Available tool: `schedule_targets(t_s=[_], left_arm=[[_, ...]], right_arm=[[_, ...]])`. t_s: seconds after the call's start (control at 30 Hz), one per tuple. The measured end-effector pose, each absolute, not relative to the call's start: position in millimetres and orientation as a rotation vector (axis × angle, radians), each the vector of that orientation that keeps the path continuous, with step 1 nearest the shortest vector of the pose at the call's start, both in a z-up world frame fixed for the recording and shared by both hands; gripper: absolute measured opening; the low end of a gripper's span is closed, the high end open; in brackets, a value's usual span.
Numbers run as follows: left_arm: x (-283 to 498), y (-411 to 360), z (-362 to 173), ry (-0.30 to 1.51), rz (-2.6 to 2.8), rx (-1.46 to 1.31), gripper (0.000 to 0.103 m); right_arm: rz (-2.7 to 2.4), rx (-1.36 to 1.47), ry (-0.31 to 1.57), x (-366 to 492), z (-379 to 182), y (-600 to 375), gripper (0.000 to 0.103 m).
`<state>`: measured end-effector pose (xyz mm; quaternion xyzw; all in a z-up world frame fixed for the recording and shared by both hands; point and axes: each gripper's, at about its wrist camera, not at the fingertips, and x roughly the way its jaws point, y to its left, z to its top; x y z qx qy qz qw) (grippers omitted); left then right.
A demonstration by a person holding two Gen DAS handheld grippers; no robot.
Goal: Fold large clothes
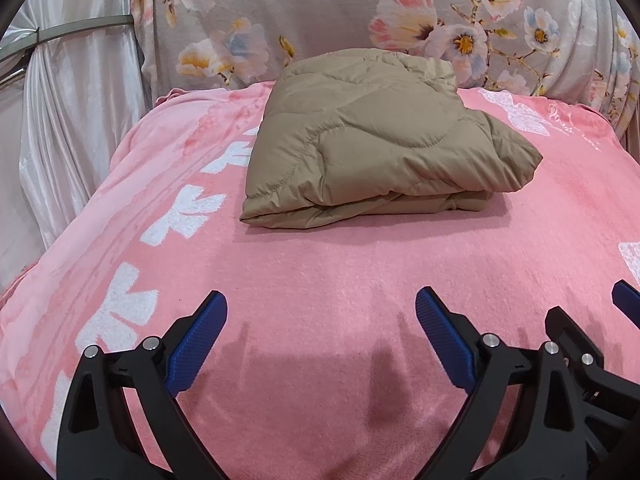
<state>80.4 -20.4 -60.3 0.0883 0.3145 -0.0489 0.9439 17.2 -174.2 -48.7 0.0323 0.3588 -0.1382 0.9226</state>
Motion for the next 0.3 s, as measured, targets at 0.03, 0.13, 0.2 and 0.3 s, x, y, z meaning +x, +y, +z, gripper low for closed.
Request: schedule_targets(t_s=[0.03,0.13,0.2,0.3], left_arm=[[80.3,-20.8,-60.3,0.640,-0.099,0.180,0.093],[80.4,-21.2,-60.8,0.638,-0.100,0.187,0.090],[79.8,-22.7,-61.0,0.636,-0.098,0.191,0.090],[80.6,-22.4,-61.2,0.636,-0.101,0.190,0.089]], right_arm=[[-0.283,0.067,0.736,17.5,-48.2,-174.5,0.075],[-0.284,0.066,0.739,17.6,-48.7,-174.5,0.075],[-0.284,0.064,0.738,17.1,-48.8,-174.1,0.075],[-0.285,0.066,0.736,16.8,-49.6,-174.5,0.075]])
